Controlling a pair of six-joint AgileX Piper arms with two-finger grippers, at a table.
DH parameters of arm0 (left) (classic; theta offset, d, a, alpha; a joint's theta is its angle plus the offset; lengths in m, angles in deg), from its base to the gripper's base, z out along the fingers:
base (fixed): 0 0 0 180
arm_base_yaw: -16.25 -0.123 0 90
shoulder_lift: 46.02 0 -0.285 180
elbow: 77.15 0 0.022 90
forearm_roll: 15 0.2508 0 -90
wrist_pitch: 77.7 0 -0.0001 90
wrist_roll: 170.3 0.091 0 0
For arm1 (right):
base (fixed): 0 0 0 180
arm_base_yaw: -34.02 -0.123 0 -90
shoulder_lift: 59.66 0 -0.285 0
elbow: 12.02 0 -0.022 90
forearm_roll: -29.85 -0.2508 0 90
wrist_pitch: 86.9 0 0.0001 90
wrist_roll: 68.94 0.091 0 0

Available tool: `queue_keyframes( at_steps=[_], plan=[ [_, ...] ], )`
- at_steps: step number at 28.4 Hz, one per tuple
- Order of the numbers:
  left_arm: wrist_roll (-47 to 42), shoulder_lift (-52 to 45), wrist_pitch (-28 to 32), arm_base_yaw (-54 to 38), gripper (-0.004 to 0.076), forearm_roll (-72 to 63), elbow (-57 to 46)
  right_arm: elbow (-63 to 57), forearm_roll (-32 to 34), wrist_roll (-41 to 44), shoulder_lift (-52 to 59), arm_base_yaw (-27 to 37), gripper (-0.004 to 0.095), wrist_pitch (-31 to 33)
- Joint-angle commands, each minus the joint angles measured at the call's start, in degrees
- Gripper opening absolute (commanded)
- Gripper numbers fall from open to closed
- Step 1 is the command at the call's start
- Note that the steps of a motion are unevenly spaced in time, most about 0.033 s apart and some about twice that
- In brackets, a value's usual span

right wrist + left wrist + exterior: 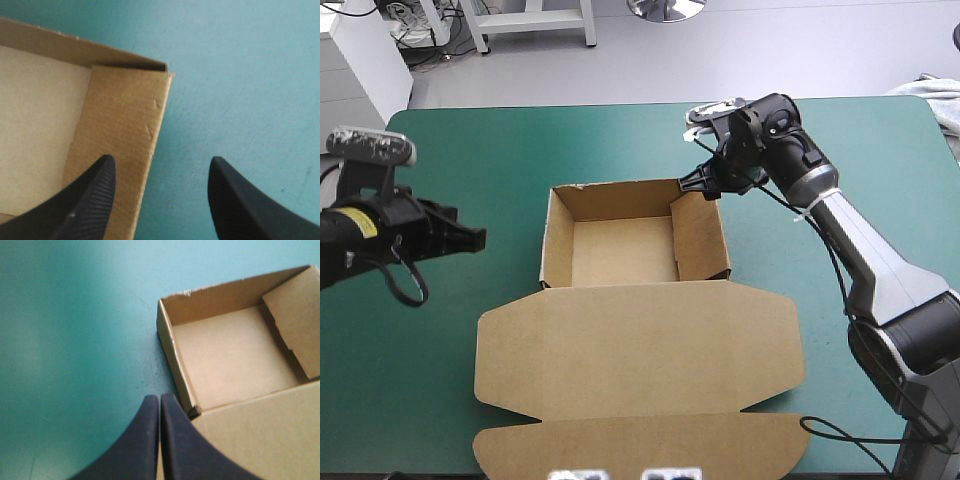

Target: Fold the box

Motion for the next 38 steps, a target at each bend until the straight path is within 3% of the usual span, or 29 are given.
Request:
queue_keyframes(
  at_steps=[1, 9, 16, 18, 20, 25, 34, 38],
  plan=[
    [-0.39, -6.56, -2.26, 0.24, -0.0010, -0.73, -6.38, -1.46, -0.08, 0.02, 2.58, 0.24, 0.0513, 0.63],
    [-1.26, -23.18, -1.49, 0.24, -0.0010, -0.73, -24.56, -3.48, -5.93, -2.31, -0.09, 0.24, 0.0513, 0.11],
    [-1.26, -33.90, -2.34, 0.24, -0.0010, -1.85, -35.65, -4.41, -7.06, -1.96, -4.22, 0.24, 0.0508, 0.63],
    [-1.26, -35.99, -2.34, 0.24, -0.0010, -2.84, -37.73, -4.41, -8.42, -1.96, -4.89, 0.24, 0.0454, 0.63],
    [-1.26, -37.63, -2.34, 0.24, -0.0010, -2.88, -39.79, -4.41, -9.61, -1.96, -5.62, 0.24, 0.0340, 0.63],
    [-1.26, -41.24, -2.34, 0.24, -0.0010, -2.87, -44.75, -4.41, -9.75, -2.21, -5.83, 0.24, -0.0018, 0.63],
    [-1.91, -45.49, -2.34, 0.24, -0.0010, -2.97, -49.64, -3.22, -2.65, 0.52, -2.05, 1.55, -0.0017, -0.67],
    [-1.91, -45.71, -2.34, 0.24, -0.0010, -3.24, -49.77, -2.56, -1.46, 0.40, 2.99, 9.61, -0.0017, 0.61]
  ],
)
